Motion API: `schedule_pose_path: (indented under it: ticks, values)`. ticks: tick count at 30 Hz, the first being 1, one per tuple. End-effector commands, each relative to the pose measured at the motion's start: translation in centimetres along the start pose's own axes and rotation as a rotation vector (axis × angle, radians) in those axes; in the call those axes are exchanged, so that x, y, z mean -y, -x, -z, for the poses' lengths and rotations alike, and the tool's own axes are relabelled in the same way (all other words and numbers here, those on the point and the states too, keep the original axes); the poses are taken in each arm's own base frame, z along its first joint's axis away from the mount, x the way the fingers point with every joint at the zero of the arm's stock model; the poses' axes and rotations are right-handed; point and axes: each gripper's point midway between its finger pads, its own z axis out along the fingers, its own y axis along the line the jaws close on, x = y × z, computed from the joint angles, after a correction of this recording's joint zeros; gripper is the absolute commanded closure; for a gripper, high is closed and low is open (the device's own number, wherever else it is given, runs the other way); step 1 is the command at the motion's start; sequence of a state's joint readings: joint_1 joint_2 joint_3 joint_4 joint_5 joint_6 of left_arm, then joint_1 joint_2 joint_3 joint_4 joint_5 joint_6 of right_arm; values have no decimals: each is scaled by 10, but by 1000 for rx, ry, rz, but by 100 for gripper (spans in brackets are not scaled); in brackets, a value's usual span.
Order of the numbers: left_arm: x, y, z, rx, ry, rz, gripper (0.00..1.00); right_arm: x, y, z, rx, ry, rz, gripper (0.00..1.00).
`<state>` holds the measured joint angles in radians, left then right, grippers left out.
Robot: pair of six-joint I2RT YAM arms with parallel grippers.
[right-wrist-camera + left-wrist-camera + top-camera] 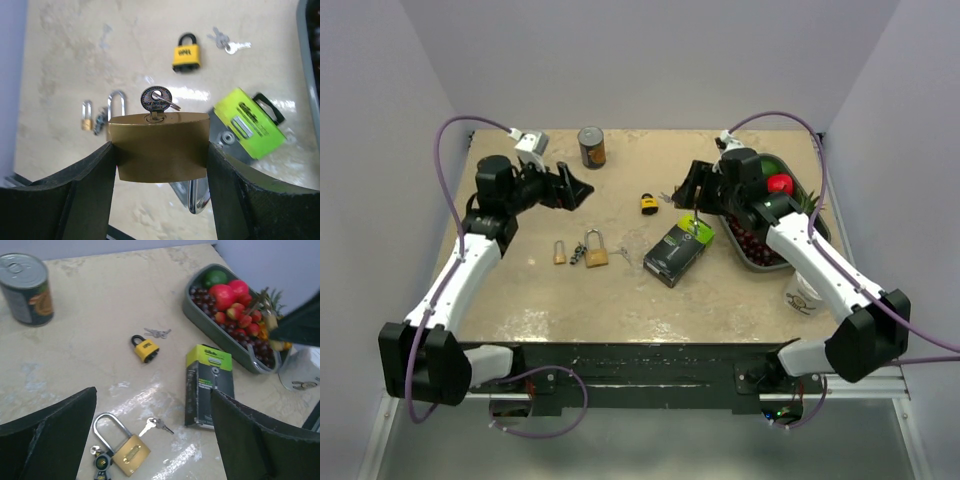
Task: Lock with the key
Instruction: Pick up the lock from the center of the board.
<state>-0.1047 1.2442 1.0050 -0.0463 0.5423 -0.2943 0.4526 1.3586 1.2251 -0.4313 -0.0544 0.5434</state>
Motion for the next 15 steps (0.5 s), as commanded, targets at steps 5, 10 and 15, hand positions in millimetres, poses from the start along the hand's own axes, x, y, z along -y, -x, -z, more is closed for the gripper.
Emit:
schedule_pose_path:
  ticks: [5, 10, 15]
  values:
    - [67, -1, -23, 161, -123, -187, 1, -74, 98, 4, 243, 215, -212, 100]
    - [119, -20, -43, 190, -201, -197, 1, -82, 112, -8, 249, 225, -293, 100]
    - [137, -31, -69, 256, -66, -316, 1, -85, 116, -21, 223, 193, -361, 100]
